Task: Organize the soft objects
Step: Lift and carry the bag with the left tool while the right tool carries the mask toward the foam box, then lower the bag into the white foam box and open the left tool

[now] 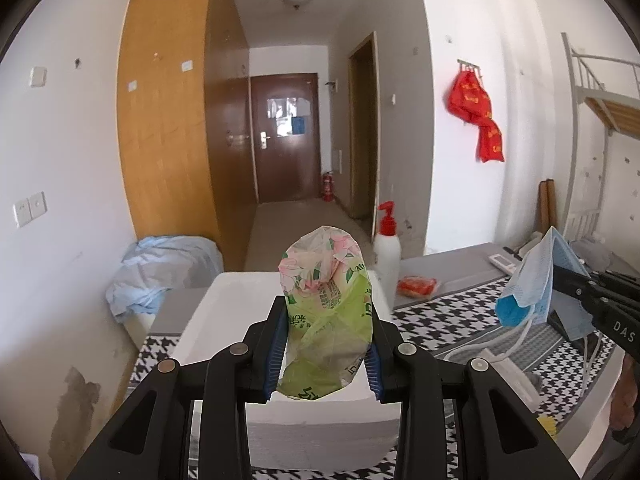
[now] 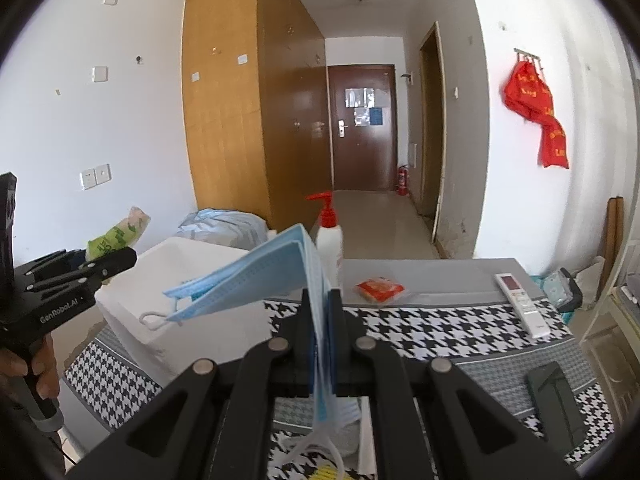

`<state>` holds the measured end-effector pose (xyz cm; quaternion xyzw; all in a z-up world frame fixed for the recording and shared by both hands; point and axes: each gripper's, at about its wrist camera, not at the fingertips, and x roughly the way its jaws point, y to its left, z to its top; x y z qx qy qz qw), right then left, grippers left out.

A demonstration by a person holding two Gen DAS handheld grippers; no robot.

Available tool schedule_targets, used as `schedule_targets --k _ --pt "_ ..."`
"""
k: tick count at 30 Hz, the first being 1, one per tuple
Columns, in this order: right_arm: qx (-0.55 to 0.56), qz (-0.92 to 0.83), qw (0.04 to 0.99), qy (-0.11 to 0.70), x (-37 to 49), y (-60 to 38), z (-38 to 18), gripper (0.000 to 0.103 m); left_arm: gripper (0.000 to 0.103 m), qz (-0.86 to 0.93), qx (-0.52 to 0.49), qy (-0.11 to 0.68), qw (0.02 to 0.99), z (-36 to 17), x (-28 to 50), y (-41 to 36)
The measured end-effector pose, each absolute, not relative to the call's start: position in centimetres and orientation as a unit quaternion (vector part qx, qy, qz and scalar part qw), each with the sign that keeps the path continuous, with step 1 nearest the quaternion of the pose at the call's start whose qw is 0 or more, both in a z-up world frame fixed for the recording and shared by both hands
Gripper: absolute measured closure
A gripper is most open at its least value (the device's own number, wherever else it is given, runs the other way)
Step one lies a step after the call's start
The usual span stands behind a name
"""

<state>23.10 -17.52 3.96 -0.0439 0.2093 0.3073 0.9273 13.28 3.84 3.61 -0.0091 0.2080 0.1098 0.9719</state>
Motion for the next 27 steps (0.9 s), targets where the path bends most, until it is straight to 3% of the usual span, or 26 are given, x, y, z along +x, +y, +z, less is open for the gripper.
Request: schedule_targets --k 23,27 --pt "-0.054 0.324 0.918 0.221 23.4 -13.9 4.3 0.096 0.066 0.118 -0.031 0.252 0.96 2.0 16.1 7.9" --pt "-0.056 0.32 0.919 0.222 23.5 -13.7 4.3 0.096 0.053 0.107 -0.034 0.267 0.957 1.6 16.7 8.2"
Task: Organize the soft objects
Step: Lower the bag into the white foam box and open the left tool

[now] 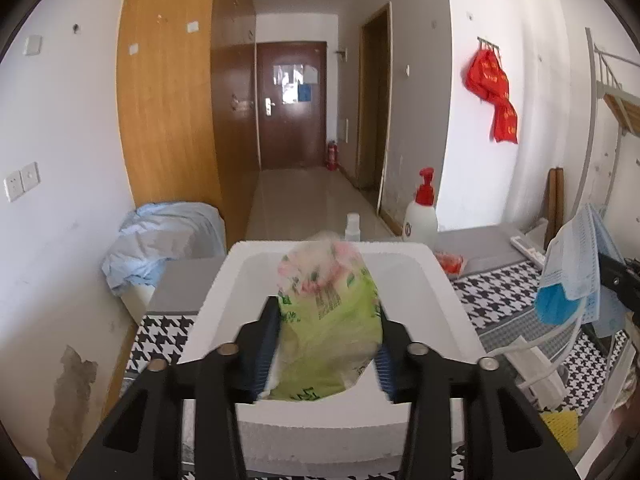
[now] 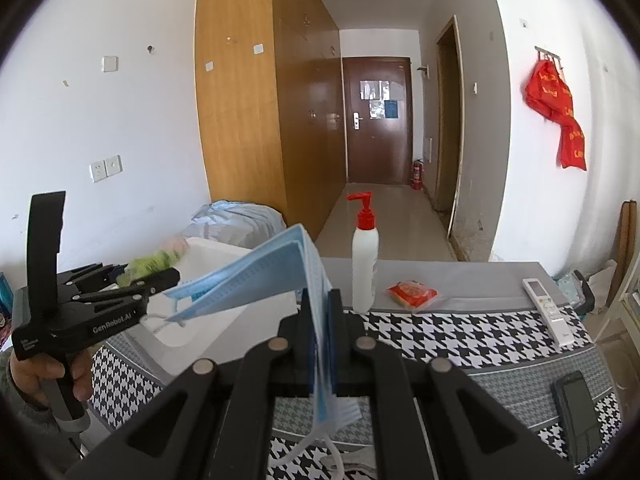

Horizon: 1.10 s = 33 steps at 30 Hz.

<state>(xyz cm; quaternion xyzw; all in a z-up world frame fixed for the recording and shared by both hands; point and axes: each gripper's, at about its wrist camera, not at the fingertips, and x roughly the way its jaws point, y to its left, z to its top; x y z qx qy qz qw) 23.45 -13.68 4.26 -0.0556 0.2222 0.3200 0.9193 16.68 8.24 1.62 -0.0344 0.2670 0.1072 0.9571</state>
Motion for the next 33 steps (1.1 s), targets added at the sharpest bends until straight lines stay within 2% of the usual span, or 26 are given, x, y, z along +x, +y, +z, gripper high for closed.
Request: schedule_targets --k 4,7,11,13,19,33 --pt "-0.054 0.315 0.921 0.223 23.5 -13.7 4.3 0.096 0.03 0.111 -0.034 0.26 0.959 1.7 16.4 8.4" --pt "-0.052 0.313 0.922 0.223 23.6 -13.5 4.4 0.096 0.021 0.113 -0.039 0.254 0.96 1.8 15.9 8.9" --pt "-0.054 0.319 0.92 0.221 23.6 -12.9 4.6 0.096 0.017 0.119 -0.044 0.242 0.962 2.2 15.0 9.6" --pt "-0.059 0.324 0.919 0.219 23.5 -12.3 4.8 0.096 0.008 0.129 -0.043 0.231 0.963 2.6 14.4 10.1" --pt "-0.063 0.344 0.912 0.216 23.4 -10.5 5.5 0.096 0.001 0.165 -0.05 0.198 0.965 4.1 12.1 11.7" --pt "-0.085 0.391 0.887 0.23 22.9 -5.5 5.7 0.095 0.001 0.225 -0.041 0.167 0.959 5.0 7.8 14.1"
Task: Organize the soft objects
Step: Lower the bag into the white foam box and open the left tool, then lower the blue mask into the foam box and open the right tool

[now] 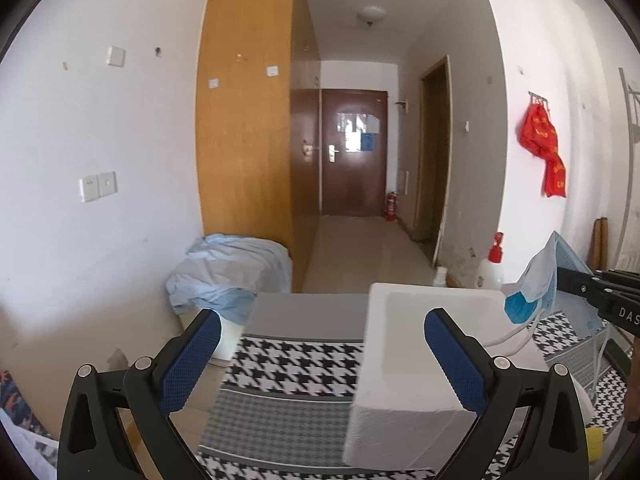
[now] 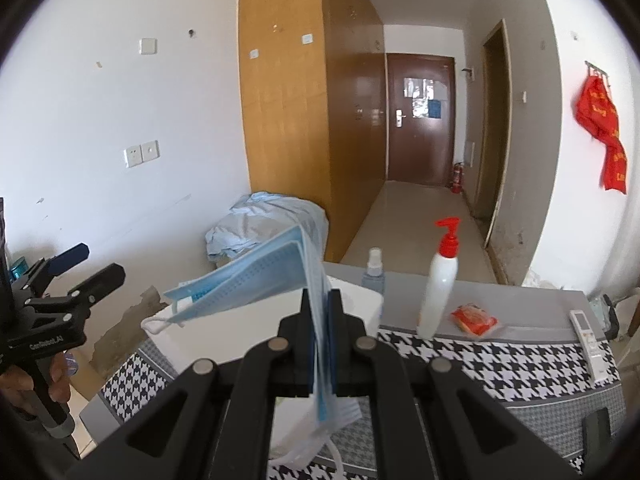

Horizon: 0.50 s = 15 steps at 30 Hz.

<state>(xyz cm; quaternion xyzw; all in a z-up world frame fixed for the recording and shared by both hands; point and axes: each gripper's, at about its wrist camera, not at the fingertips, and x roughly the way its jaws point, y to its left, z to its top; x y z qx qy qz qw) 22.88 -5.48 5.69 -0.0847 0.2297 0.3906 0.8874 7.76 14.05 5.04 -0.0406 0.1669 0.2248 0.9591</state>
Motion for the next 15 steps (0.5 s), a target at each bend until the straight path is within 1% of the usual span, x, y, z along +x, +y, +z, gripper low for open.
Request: schedule_targets --k 15 --pt "-0.117 0.401 0.872 0.255 23.3 -1.3 5.0 0.095 0.001 0.248 -0.054 0.169 0.952 4.0 5.8 16.1"
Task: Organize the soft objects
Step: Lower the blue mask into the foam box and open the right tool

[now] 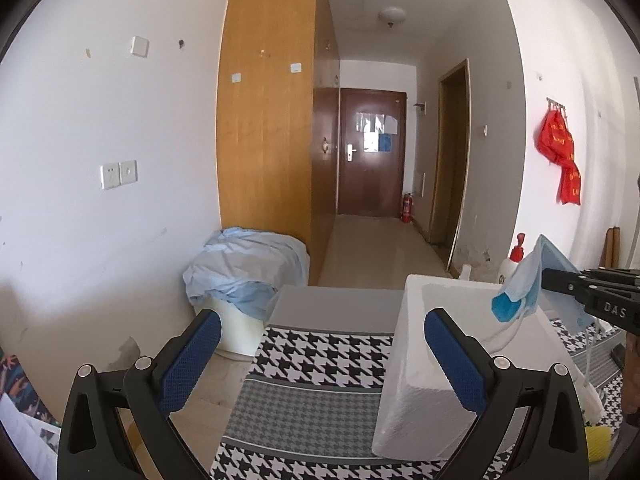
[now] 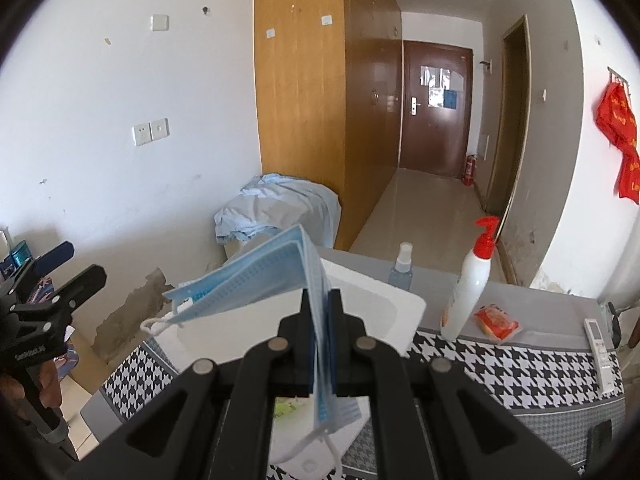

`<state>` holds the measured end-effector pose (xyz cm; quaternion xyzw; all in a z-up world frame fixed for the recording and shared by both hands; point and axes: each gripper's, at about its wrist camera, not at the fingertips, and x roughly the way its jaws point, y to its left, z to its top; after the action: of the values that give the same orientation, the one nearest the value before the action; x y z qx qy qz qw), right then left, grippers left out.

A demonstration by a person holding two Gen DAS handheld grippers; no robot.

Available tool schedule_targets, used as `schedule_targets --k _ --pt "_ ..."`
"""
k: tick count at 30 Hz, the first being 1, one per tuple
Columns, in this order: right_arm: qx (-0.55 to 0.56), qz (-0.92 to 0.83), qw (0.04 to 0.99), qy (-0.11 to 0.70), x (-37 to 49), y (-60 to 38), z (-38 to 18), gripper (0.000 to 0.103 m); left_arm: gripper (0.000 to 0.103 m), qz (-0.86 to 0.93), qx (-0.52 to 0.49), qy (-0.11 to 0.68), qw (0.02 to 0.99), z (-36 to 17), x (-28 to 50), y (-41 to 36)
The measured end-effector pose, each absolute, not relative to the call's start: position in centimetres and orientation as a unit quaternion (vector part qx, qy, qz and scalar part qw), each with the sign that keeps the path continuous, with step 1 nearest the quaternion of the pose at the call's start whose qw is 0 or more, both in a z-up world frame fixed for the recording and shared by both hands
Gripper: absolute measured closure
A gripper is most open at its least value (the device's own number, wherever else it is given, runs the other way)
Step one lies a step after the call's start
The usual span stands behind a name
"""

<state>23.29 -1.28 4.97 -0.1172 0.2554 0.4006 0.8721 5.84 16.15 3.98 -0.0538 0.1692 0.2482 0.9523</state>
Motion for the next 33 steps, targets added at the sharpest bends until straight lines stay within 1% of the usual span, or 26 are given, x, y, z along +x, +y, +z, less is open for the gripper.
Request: schedule_targets --k 11,12,13,14,15,16,18,20,22,24,25,33 --pt "-0.149 0.383 0.863 0.294 24.5 1.2 2.8 0.094 0.001 0.255 -0.065 0.176 0.949 3.2 5.4 17.1" --pt "-0.153 0.383 0.861 0.297 24.5 1.5 2.6 0.087 0.001 0.255 -0.066 0.177 0.948 3.1 5.4 17.1" --pt "-0.154 0.384 0.859 0.301 24.4 1.6 2.4 0.076 0.001 0.255 -0.067 0.179 0.948 3.1 5.4 17.1" --pt "-0.156 0.386 0.857 0.303 24.4 1.8 2.2 0.07 0.001 0.255 -0.067 0.179 0.948 3.0 5.5 17.2" --pt "-0.159 0.387 0.856 0.304 24.3 1.8 2.1 0.059 0.001 0.256 -0.067 0.179 0.948 3.0 5.5 17.2" --pt "-0.163 0.387 0.856 0.303 24.2 1.9 2.0 0.053 0.001 0.256 -0.068 0.18 0.947 2.9 5.5 17.3" --pt "-0.173 0.388 0.854 0.299 23.8 2.0 1.9 0.051 0.001 0.256 -0.07 0.179 0.947 2.9 5.4 17.3" --pt "-0.173 0.392 0.852 0.299 23.5 1.9 1.9 0.044 0.001 0.256 -0.074 0.179 0.947 2.8 5.4 17.4" --pt "-0.166 0.396 0.854 0.295 23.4 1.5 2.1 0.029 0.001 0.252 -0.073 0.181 0.948 2.8 5.5 17.3" --pt "-0.164 0.398 0.853 0.294 23.2 1.1 2.3 0.023 0.001 0.25 -0.068 0.183 0.948 2.8 5.5 17.0" --pt "-0.166 0.399 0.852 0.294 23.0 0.9 2.4 0.023 0.001 0.249 -0.066 0.183 0.949 2.8 5.4 16.9" --pt "-0.186 0.402 0.843 0.305 22.3 -0.2 1.4 0.022 0.001 0.237 -0.063 0.183 0.952 3.0 5.3 16.1"
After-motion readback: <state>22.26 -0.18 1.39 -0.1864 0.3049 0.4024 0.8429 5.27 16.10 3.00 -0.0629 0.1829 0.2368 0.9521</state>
